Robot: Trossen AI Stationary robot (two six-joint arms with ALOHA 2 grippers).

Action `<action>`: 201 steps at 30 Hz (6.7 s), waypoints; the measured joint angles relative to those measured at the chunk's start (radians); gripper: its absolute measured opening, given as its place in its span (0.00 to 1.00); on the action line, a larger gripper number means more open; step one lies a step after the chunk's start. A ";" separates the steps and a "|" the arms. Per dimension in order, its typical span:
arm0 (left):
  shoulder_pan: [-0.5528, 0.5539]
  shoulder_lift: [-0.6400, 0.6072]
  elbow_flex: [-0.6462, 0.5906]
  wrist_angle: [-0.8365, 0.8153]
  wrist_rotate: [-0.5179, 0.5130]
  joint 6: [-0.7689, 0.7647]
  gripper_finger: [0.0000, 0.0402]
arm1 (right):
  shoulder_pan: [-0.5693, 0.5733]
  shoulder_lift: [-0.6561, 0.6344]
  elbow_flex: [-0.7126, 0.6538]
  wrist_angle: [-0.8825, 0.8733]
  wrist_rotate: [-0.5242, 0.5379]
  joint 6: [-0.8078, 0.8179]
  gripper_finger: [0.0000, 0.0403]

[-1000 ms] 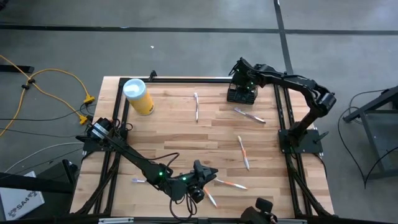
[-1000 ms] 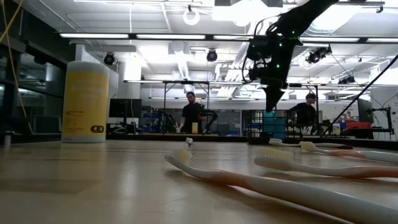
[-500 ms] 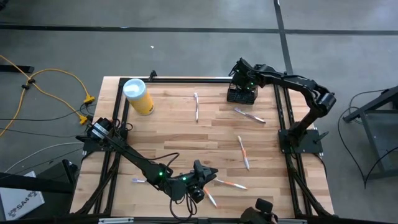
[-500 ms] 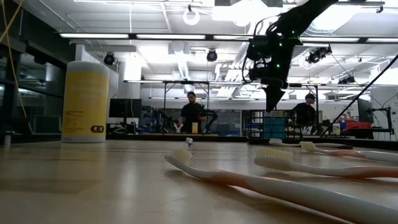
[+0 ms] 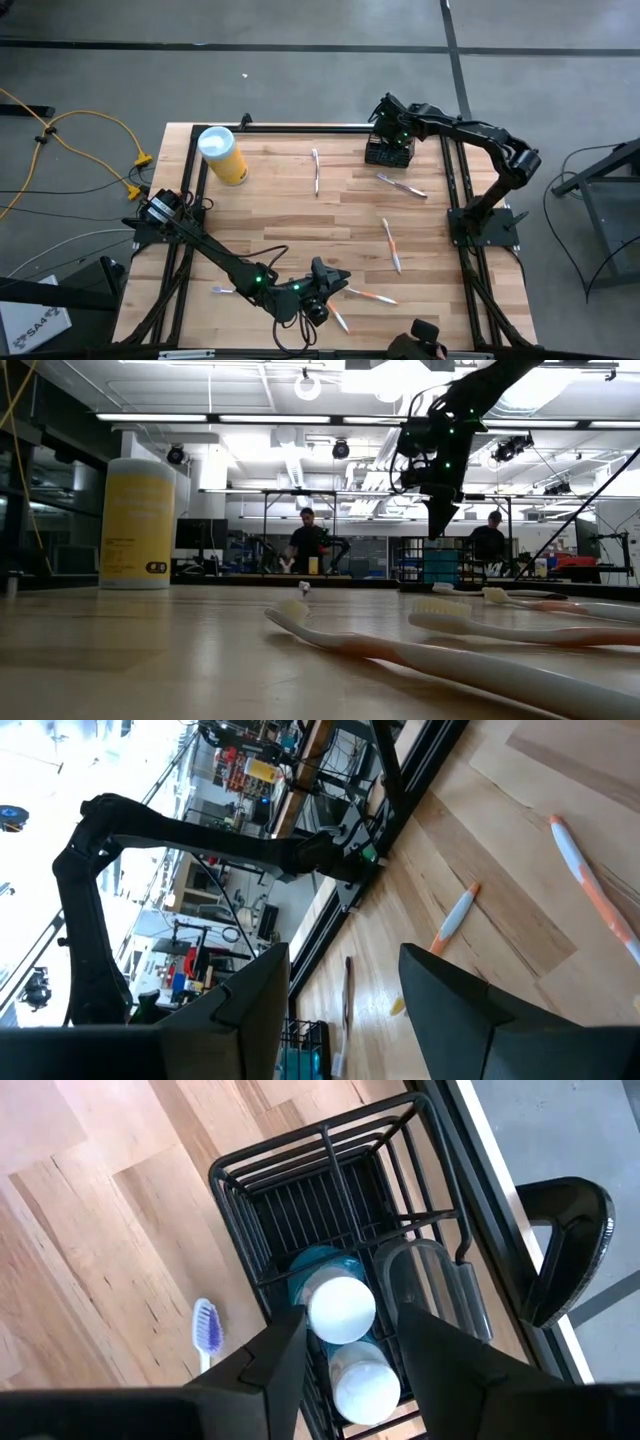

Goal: Pick & Place toothbrushing station
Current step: Put the blue mouthwash into the black wire organizer, then put the top orange toothbrush into the black wire organizer

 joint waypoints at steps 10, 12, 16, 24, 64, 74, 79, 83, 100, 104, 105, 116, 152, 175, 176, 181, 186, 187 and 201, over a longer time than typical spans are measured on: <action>0.000 0.000 0.000 0.000 0.000 -0.001 0.46 | 0.000 -0.106 0.000 0.004 -0.007 0.009 0.38; 0.001 0.000 0.000 0.001 0.000 0.000 0.46 | 0.001 -0.136 0.000 0.004 -0.034 0.019 0.38; 0.014 0.000 0.000 0.020 -0.022 -0.074 0.46 | 0.019 -0.201 0.000 0.000 -0.101 0.078 0.38; 0.049 0.000 0.000 0.238 -0.419 -0.067 0.46 | 0.126 -0.308 0.000 -0.057 -0.182 0.193 0.38; 0.067 -0.049 -0.032 0.298 -0.637 -0.278 0.45 | 0.522 -0.355 0.000 -0.193 -0.173 0.538 0.38; 0.122 -0.308 -0.377 0.291 -0.456 -0.525 0.36 | 0.615 -0.355 0.000 -0.239 -0.140 0.612 0.38; 0.144 -0.482 -0.581 0.293 -0.227 -0.733 0.35 | 0.676 -0.355 0.000 -0.232 -0.112 0.651 0.38; 0.170 -0.554 -0.682 0.293 -0.122 -0.840 0.35 | 0.726 -0.354 0.000 -0.202 -0.088 0.681 0.38; 0.070 -0.552 -0.816 0.286 -0.264 -1.037 0.35 | 0.946 -0.354 -0.096 -0.013 0.029 0.815 0.38; 0.041 -0.552 -0.816 0.286 -0.264 -1.072 0.35 | 0.975 -0.354 -0.187 -0.016 0.040 0.924 0.38; 0.034 -0.552 -0.816 0.286 -0.263 -1.090 0.35 | 0.979 -0.354 -0.213 -0.015 0.046 0.967 0.38; 0.012 -0.552 -0.815 0.298 -0.227 -1.156 0.35 | 1.008 -0.353 -0.409 0.064 0.055 1.404 0.38; 0.011 -0.551 -0.815 0.298 -0.152 -1.163 0.35 | 1.095 -0.148 -0.421 0.105 0.115 1.711 0.38; 0.011 -0.551 -0.814 0.297 -0.105 -1.163 0.35 | 1.098 -0.020 -0.420 0.186 0.059 1.719 0.38; 0.011 -0.551 -0.814 0.297 -0.105 -1.163 0.35 | 1.098 -0.018 -0.420 0.187 0.060 1.719 0.38; 0.011 -0.551 -0.814 0.298 -0.105 -1.163 0.35 | 1.098 -0.016 -0.419 0.186 0.063 1.719 0.37; 0.011 -0.551 -0.814 0.298 -0.104 -1.163 0.35 | 1.097 -0.016 -0.419 0.175 0.064 1.719 0.30; 0.011 -0.551 -0.814 0.297 -0.104 -1.163 0.35 | 1.097 -0.016 -0.420 0.173 0.065 1.719 0.28; 0.011 -0.551 -0.814 0.298 -0.102 -1.163 0.35 | 1.097 -0.015 -0.421 0.156 0.065 1.718 0.06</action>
